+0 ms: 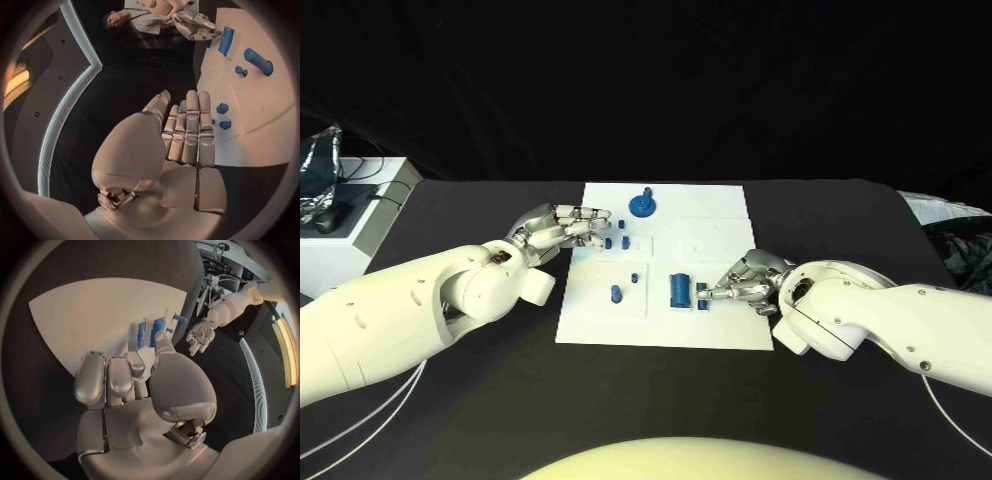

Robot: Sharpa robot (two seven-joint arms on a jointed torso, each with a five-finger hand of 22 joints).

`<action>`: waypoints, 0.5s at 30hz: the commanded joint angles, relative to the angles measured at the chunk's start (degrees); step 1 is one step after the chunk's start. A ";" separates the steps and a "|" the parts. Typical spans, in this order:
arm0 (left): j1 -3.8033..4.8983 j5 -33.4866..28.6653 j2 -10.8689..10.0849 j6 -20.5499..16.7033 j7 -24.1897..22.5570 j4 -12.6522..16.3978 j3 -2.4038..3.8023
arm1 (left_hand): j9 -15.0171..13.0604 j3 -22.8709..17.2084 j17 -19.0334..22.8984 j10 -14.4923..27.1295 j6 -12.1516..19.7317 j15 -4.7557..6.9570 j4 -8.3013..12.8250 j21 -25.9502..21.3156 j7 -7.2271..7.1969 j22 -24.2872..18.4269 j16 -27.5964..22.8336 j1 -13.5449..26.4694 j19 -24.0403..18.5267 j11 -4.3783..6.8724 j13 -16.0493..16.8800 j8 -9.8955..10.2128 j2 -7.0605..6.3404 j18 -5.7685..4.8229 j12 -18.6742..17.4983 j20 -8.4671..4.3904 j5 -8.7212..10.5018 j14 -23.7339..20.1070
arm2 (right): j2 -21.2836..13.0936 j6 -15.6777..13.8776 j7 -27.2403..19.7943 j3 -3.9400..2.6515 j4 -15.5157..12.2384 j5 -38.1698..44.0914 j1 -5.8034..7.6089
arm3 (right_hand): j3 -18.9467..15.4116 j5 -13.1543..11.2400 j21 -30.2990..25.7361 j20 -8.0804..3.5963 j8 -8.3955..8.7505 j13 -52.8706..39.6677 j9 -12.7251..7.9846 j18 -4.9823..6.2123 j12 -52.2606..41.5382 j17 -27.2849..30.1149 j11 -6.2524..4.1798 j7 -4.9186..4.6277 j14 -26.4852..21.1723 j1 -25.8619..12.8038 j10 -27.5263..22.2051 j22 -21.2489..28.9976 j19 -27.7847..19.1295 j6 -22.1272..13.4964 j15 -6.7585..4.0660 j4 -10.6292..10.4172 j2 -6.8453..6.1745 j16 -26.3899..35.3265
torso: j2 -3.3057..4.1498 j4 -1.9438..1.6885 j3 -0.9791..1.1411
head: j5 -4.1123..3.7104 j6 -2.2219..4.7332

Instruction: Assemble the parts on the task board

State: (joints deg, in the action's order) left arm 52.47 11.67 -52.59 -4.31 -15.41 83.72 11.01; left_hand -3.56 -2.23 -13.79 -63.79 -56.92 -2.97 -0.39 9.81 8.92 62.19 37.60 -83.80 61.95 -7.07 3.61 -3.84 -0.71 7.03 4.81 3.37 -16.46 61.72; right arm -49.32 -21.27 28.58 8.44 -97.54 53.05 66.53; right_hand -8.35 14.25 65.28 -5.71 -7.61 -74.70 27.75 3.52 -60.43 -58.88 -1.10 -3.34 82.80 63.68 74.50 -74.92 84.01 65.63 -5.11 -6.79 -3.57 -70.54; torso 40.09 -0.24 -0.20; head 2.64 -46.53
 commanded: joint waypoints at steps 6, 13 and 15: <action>0.00 -1.08 0.70 0.31 -1.33 -1.69 0.06 | -0.03 -0.25 0.06 0.38 0.24 -0.21 -0.06 -0.37 0.44 0.03 -0.03 -0.21 0.42 0.03 -0.06 0.13 -0.06 -0.20 -0.15 0.10 -0.20 -0.12 | -0.67 -6.14 -11.35 -0.43 2.48 -8.00 0.46 | -0.68 -1.37 -1.53 0.33 0.61 1.22 -0.27 0.74 0.51 0.76 0.08 -0.21 -0.09 0.36 -1.06 -8.51 2.21 -0.72 0.49 -4.18 -1.90 1.00 | -0.49 0.72 0.03 | -0.21 1.62; 0.09 -1.98 2.23 -1.10 -2.24 -5.03 0.07 | -0.04 -0.36 0.08 0.33 0.32 -0.23 -0.06 -0.42 0.50 0.04 -0.07 -0.27 0.40 0.03 -0.07 0.08 0.13 -0.21 -0.12 0.11 -0.20 -0.22 | 0.10 -10.72 -24.22 -0.54 8.64 -16.14 0.62 | -1.75 1.02 -6.98 0.51 1.50 4.35 -0.95 1.40 4.19 3.60 0.43 -0.76 -0.70 3.20 -3.11 -7.23 1.28 -1.26 0.70 2.64 3.97 3.89 | -1.91 1.59 -0.33 | 0.30 3.06; 0.15 -2.37 2.84 -2.09 -2.80 -6.33 0.08 | -0.05 -0.38 0.14 0.13 -0.09 -0.27 -0.13 -0.55 0.44 0.00 -0.22 -0.21 0.21 0.08 -0.07 0.01 0.15 -0.26 -0.05 0.16 -0.20 -0.47 | 0.49 -11.63 -27.76 -0.56 10.46 -19.38 0.74 | 0.40 1.52 -13.65 0.73 2.06 8.35 -1.28 2.21 10.15 7.39 0.68 -1.41 -1.76 7.67 -6.51 -5.39 0.01 -2.20 0.70 5.99 5.67 7.59 | -2.29 1.68 -0.25 | 0.69 3.61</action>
State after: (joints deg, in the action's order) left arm 52.52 10.66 -50.05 -4.88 -16.26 77.80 11.02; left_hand -3.56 -2.40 -13.71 -63.79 -56.61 -3.20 -0.56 9.58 9.24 62.18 37.60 -83.80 61.95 -7.07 3.61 -3.84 -0.71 7.03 4.81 3.37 -16.46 61.49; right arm -49.02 -29.15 11.10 7.95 -87.71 40.86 67.18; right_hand -8.22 15.65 52.61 -5.30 -5.68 -66.82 26.53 5.29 -51.05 -52.04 -0.32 -4.72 81.25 70.58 68.67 -74.94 84.02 63.62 -4.41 -1.25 1.97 -63.47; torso 38.58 1.08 -0.41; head 3.03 -43.50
